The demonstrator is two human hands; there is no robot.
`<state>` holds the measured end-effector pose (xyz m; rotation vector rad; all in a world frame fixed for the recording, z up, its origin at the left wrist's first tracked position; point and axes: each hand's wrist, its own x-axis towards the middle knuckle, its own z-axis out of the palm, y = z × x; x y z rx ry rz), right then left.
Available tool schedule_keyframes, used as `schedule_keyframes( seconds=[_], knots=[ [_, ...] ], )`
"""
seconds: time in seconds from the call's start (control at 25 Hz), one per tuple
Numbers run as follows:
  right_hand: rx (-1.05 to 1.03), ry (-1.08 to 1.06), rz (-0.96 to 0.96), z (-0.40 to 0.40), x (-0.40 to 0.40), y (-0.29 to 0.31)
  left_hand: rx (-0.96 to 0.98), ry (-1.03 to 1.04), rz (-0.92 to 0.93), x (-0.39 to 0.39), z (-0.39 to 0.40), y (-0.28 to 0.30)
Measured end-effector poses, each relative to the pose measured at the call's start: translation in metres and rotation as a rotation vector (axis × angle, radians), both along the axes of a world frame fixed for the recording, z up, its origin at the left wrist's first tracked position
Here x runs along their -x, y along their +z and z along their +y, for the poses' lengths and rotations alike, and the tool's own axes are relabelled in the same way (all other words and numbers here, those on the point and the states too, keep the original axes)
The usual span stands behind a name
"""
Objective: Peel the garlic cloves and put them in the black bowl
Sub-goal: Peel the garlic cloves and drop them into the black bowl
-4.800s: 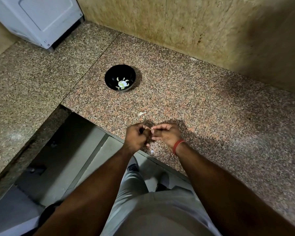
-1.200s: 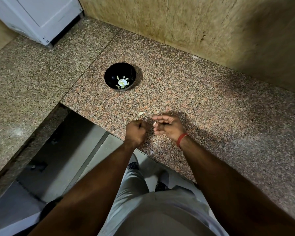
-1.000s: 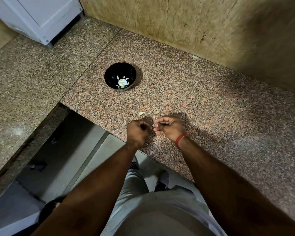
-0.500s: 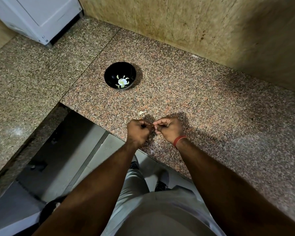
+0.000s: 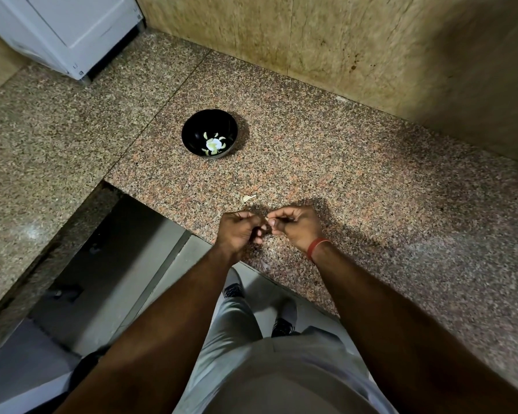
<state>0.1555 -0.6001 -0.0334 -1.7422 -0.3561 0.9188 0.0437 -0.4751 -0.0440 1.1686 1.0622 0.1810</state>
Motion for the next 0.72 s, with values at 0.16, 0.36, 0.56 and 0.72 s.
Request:
schedule_keyframes(
  seconds=[0.16,0.36,0.56,0.72],
  knots=[
    [0.007,0.07,-0.158,0.002,-0.003,0.0,0.013,0.024,-0.002,-0.002,-0.001,0.0],
    [-0.016,0.077,-0.151,0.004,-0.006,-0.005,0.014,0.042,-0.005,-0.006,-0.001,0.003],
    [-0.085,-0.021,0.062,0.001,-0.004,-0.006,-0.173,-0.009,0.174,-0.009,0.0,-0.005],
    [-0.029,-0.063,0.104,0.0,-0.005,-0.008,-0.207,0.008,0.182,-0.012,-0.002,-0.01]
  ],
)
